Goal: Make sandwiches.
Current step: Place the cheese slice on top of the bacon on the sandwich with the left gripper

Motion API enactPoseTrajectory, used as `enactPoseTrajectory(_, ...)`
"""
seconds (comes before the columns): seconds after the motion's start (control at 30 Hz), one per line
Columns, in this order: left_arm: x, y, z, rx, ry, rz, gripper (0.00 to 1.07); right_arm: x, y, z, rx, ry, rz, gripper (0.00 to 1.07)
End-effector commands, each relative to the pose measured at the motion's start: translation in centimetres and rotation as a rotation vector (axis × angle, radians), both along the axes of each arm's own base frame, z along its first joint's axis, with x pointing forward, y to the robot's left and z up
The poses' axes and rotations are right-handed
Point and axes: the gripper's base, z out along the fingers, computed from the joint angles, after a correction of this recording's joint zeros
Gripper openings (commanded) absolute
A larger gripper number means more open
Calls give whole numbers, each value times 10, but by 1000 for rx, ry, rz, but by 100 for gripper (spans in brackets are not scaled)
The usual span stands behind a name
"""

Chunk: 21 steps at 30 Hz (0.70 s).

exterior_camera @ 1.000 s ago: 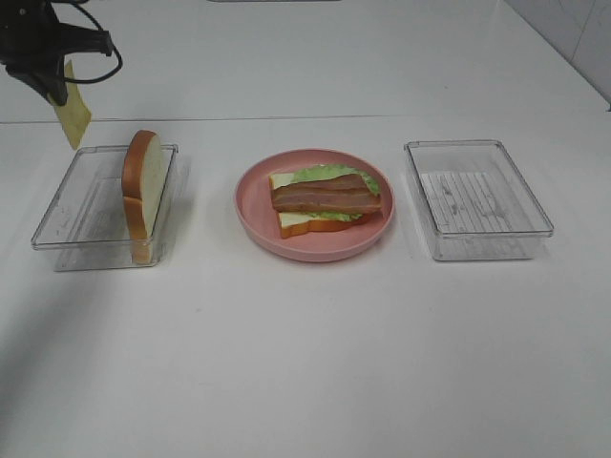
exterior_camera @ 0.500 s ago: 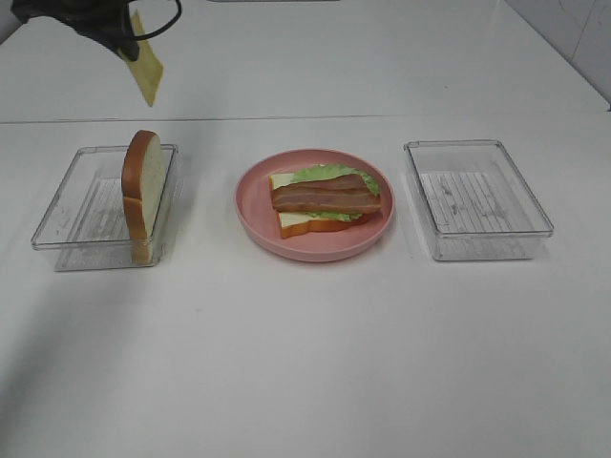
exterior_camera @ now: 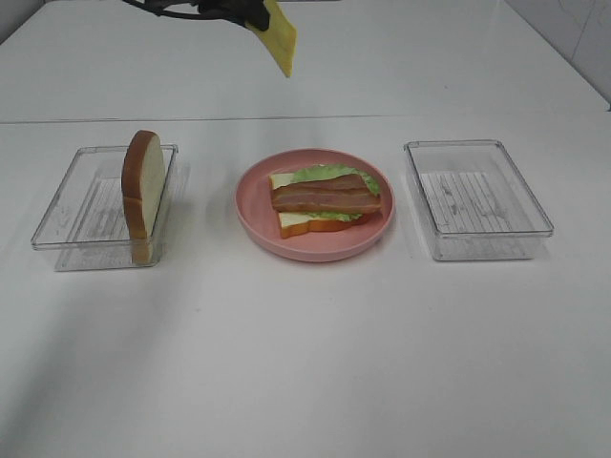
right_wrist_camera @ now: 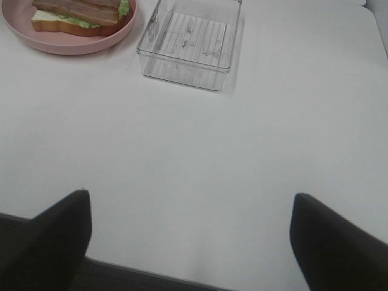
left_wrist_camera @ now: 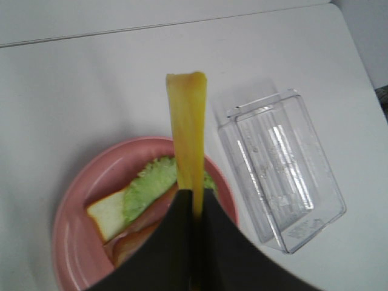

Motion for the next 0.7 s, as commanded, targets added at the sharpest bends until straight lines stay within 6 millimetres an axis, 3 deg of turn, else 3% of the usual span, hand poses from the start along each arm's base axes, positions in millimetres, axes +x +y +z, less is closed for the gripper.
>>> enactPoseTrajectory(0.03, -6, -14, 4, -43, -6, -30, 0, -5, 1, 0, -4, -37, 4, 87)
enactPoseTrajectory(0.23, -10, -30, -7, -77, 39, -87, 0, -5, 1, 0, -4, -37, 4, 87)
enactPoseTrajectory(0.7, -1, -49, -79, -133, 242, -156, 0, -5, 1, 0, -4, -37, 4, 87)
